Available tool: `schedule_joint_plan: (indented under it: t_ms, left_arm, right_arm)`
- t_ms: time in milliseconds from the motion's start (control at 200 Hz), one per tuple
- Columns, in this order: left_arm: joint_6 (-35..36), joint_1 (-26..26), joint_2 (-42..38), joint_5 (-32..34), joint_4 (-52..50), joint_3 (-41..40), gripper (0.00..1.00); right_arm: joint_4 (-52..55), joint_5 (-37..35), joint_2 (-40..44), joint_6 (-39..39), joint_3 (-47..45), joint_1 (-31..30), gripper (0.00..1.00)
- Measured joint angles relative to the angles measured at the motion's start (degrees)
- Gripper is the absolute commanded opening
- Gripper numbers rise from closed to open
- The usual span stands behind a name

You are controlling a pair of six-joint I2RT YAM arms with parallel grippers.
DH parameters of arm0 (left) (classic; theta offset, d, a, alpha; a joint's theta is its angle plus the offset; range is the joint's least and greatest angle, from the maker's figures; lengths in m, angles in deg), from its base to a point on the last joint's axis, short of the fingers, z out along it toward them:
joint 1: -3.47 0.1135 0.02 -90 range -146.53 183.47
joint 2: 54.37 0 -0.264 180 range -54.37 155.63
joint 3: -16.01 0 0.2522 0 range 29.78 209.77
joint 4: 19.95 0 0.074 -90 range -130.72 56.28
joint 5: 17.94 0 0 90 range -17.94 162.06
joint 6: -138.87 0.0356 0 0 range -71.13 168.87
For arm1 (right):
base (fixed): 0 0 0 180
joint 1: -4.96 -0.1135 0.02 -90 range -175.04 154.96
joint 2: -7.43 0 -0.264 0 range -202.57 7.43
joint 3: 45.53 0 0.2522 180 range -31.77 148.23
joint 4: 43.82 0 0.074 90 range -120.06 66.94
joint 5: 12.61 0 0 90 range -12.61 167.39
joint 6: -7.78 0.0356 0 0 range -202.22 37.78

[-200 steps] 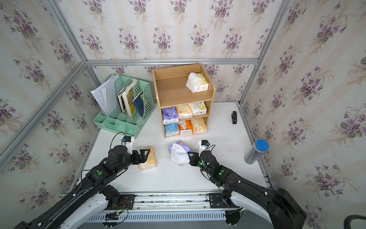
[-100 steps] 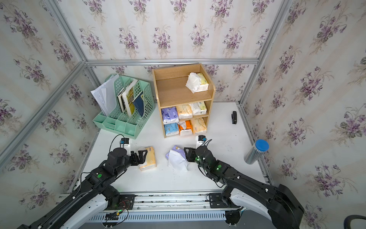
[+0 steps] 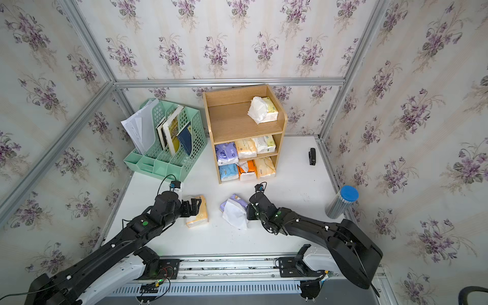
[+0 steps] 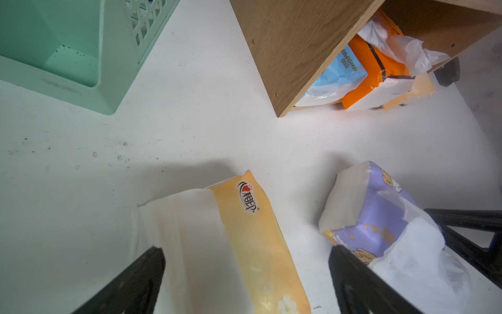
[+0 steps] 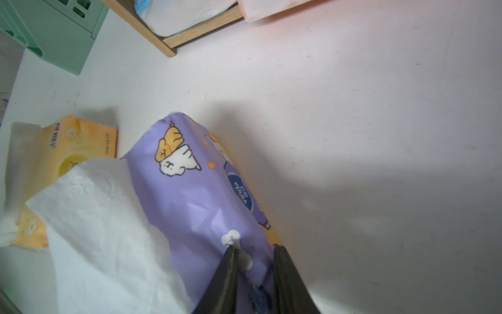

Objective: Remove the tissue boxes from the shelf
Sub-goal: Adjust the box of tissues at the center of the board.

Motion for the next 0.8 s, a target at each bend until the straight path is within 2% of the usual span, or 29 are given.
schedule_joint_plan:
  t_ms: [285, 525, 630, 799]
  left_arm:
    - [0.59, 0.52, -4.26, 1.7, -0.11, 0.0, 0.99]
    - [1.73, 5.05, -1.11, 0.87, 0.42, 0.13, 0.99]
    - [2.32, 8.02, 3.37, -0.68, 2.32, 1.18, 0.99]
    - [2.64, 10.4, 12.39, -2.29, 6.34, 3.34, 0.99]
  right_arm:
    - [-3.23, 3.13, 4.07, 10.03, -0.26, -5.18, 0.3]
    - [-1.73, -1.53, 10.75, 10.12, -0.42, -5.05, 0.3]
    - [-0.11, -2.34, 8.7, 9.27, -0.55, -4.2, 0.28]
    - [0.5, -1.33, 0.02, 8.55, -0.17, -4.24, 0.24]
